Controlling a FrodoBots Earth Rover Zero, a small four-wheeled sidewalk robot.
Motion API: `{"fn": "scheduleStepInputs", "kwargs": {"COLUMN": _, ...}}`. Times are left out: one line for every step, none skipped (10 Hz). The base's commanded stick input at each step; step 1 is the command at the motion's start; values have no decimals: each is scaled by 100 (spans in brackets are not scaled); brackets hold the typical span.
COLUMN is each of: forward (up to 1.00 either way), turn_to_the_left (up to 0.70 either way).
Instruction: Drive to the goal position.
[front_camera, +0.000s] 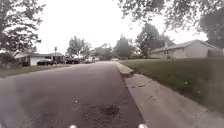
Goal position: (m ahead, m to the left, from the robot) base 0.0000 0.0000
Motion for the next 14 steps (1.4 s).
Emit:
{"fn": "scheduleStepInputs", "kwargs": {"forward": 7, "turn_to_the_left": 0}}
{"fn": "scheduleStepInputs", "kwargs": {"forward": 7, "turn_to_the_left": 0}}
{"fn": "scheduleStepInputs", "kwargs": {"forward": 7, "turn_to_the_left": 0}}
{"fn": "scheduleStepInputs", "kwargs": {"forward": 7, "turn_to_the_left": 0}}
{"fn": "scheduleStepInputs", "kwargs": {"forward": 7, "turn_to_the_left": 0}}
{"fn": "scheduleStepInputs", "kwargs": {"forward": 7, "turn_to_the_left": 0}}
{"fn": "scheduleStepInputs", "kwargs": {"forward": 6, "turn_to_the_left": 0}}
{"fn": "scheduleStepInputs", "kwargs": {"forward": 6, "turn_to_the_left": 0}}
{"fn": "scheduleStepInputs", "kwargs": {"forward": 6, "turn_to_the_left": 0}}
{"fn": "scheduleStepInputs", "kwargs": {"forward": 7, "turn_to_the_left": 0}}
{"fn": "scheduleStepInputs", "kwargs": {"forward": 7, "turn_to_the_left": 0}}
{"fn": "scheduleStepInputs", "kwargs": {"forward": 7, "turn_to_the_left": 0}}
{"fn": "scheduleStepInputs", "kwargs": {"forward": 7, "turn_to_the_left": 0}}
{"fn": "scheduleStepInputs", "kwargs": {"forward": 7, "turn_to_the_left": 0}}
